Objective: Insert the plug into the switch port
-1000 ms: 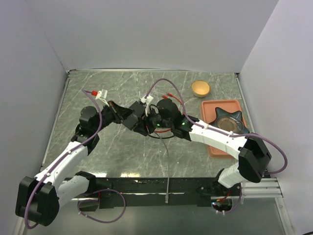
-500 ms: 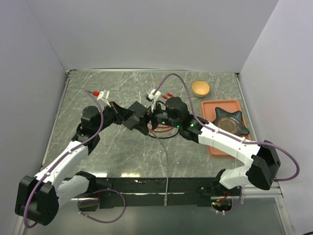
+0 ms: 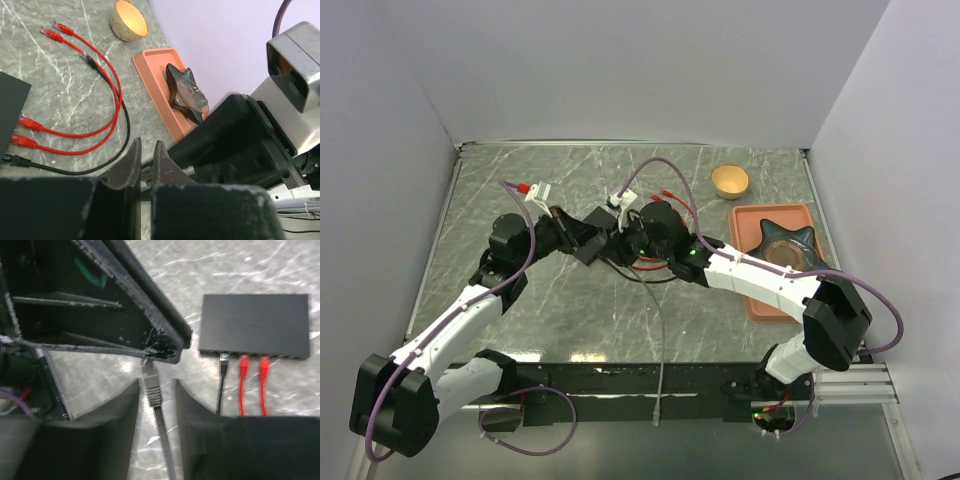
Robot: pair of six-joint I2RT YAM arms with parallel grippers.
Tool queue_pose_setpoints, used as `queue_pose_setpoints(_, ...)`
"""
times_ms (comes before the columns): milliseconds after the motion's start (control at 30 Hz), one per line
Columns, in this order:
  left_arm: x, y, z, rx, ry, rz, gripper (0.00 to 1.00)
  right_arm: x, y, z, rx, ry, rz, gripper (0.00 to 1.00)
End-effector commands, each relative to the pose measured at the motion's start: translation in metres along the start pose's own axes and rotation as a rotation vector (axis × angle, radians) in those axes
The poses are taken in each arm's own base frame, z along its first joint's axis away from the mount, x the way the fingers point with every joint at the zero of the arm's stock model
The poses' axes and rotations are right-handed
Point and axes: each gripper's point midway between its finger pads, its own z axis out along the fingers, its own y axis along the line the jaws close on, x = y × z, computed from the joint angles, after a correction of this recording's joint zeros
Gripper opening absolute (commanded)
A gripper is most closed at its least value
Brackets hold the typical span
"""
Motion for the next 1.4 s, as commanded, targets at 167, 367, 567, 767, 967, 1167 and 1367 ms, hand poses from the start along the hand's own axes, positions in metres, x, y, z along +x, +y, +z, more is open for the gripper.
queue_pose_setpoints(167,-0.013,-0.007,0.012,-0.017,0.015,0.019,0.24,-0.047,-0.022,-0.016,0.164,-0.145,-0.024,0.00)
queue_pose_setpoints(367,-0.028,0.007,0.008,-0.152,-0.070,-0.098,0.64,-0.038,-0.042,-0.020,0.338,-0.110,-0.106,0.00)
queue_pose_setpoints(567,-0.024,0.008,0.013,-0.174,-0.051,-0.139,0.68,-0.031,-0.045,-0.018,0.459,-0.066,-0.231,0.00)
queue_pose_setpoints(767,-0.017,-0.001,0.024,-0.118,-0.022,-0.141,0.64,-0.030,-0.038,-0.012,0.497,-0.049,-0.282,0.00)
queue_pose_setpoints(967,-0.016,-0.008,0.026,-0.107,-0.014,-0.122,0.50,-0.033,-0.035,-0.010,0.486,-0.059,-0.263,0.00)
queue_pose_setpoints(1167,-0.010,-0.008,0.030,-0.098,-0.007,-0.124,0.26,-0.034,-0.030,-0.010,0.462,-0.054,-0.250,0.00)
queue_pose_setpoints(1367,-0.005,-0.007,0.037,-0.084,0.001,-0.106,0.01,-0.033,-0.025,-0.010,0.438,-0.044,-0.239,0.07)
